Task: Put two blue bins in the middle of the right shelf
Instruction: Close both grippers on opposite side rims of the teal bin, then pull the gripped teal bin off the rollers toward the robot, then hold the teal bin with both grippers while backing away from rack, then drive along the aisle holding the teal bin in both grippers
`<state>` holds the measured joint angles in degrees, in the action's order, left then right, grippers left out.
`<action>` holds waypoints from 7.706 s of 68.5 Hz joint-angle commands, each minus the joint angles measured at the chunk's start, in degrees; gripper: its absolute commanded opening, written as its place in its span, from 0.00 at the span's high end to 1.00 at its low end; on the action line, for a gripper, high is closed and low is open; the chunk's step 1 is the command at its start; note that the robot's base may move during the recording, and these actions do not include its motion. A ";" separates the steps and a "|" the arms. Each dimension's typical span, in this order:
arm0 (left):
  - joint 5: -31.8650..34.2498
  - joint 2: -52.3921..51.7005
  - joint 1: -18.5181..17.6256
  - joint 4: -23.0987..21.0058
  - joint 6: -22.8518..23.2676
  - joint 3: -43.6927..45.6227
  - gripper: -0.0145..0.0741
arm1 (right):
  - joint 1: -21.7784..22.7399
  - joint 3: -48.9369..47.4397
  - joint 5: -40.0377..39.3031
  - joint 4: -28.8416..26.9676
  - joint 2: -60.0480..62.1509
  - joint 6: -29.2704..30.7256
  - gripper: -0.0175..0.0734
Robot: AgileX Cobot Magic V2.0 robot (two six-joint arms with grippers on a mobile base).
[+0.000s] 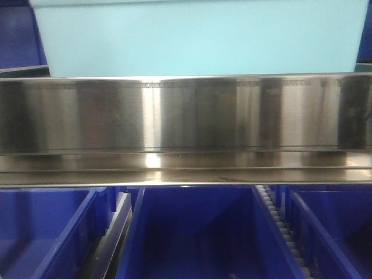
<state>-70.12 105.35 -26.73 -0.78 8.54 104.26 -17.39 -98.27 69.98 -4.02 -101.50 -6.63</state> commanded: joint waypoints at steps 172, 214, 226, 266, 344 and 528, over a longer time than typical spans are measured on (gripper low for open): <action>8.64 -26.11 0.22 -0.05 -0.36 0.60 0.96 | 0.15 -10.23 -3.17 1.32 18.79 0.68 0.98; 8.64 -26.11 0.22 -0.05 -0.36 0.60 0.96 | 0.15 -10.23 -7.55 1.32 18.79 0.68 0.98; 8.64 -26.11 0.22 -0.05 -0.36 0.60 0.96 | 0.15 -10.23 -9.10 1.32 18.69 0.68 0.98; 8.64 -26.11 0.22 -0.05 -0.36 0.60 0.96 | 0.15 -10.23 -9.22 1.32 18.69 0.68 0.98; 8.64 -26.11 0.22 -0.05 -0.36 0.60 0.96 | 0.15 -10.23 -9.22 1.32 18.69 0.68 0.98; 8.64 -26.11 0.22 -0.05 -0.36 0.60 0.96 | 0.15 -10.23 -9.22 1.22 18.69 0.68 0.98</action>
<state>-62.22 80.11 -26.73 -2.59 9.20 104.26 -18.03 -108.05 63.49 -4.68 -83.34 -6.08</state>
